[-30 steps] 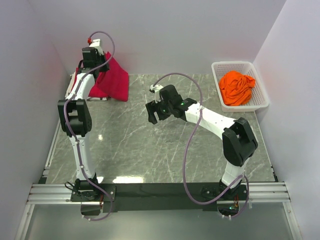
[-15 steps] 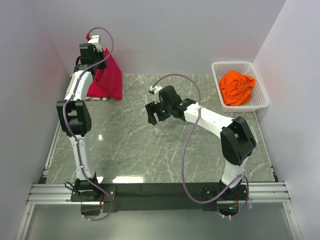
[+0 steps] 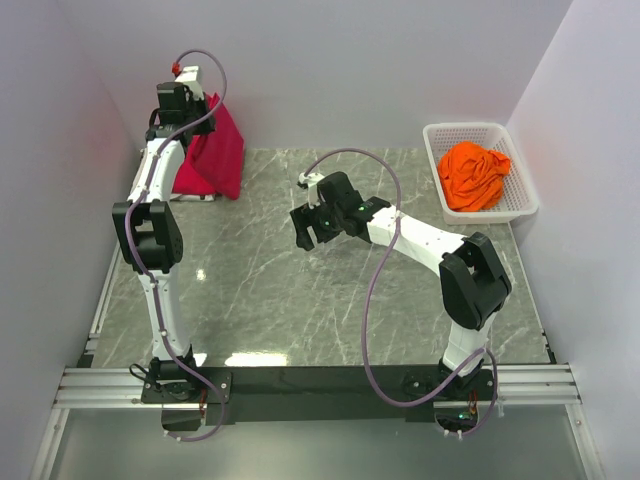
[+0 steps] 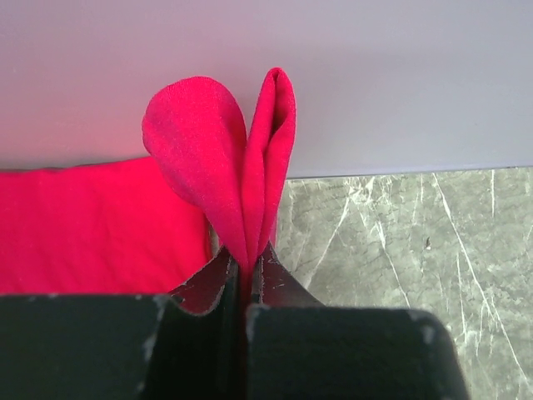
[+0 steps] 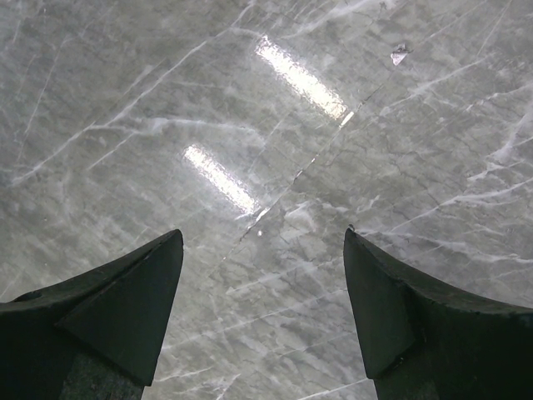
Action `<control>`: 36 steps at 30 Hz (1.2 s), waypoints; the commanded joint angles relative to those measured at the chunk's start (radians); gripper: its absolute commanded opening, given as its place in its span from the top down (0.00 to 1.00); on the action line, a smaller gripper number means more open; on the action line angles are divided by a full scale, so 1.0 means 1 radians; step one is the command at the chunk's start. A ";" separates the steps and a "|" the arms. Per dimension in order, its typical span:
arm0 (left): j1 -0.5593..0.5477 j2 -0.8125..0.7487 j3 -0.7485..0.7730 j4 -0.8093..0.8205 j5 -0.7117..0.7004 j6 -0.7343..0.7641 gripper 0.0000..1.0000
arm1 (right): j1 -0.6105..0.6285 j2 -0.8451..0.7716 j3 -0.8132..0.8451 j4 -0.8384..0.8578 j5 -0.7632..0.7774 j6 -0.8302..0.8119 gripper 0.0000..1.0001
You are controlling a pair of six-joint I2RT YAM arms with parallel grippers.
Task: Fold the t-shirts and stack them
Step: Neatly place the folded tshirt to the corner
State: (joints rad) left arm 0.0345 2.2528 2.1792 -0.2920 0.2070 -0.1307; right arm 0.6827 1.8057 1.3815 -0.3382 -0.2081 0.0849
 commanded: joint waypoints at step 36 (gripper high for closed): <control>0.027 -0.134 0.117 -0.021 0.065 -0.015 1.00 | 0.000 0.027 0.033 0.002 -0.027 0.010 0.16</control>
State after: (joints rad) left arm 0.0563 2.1983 2.2299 -0.3408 0.2554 -0.1505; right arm 0.6827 1.8355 1.3815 -0.3382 -0.2276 0.0883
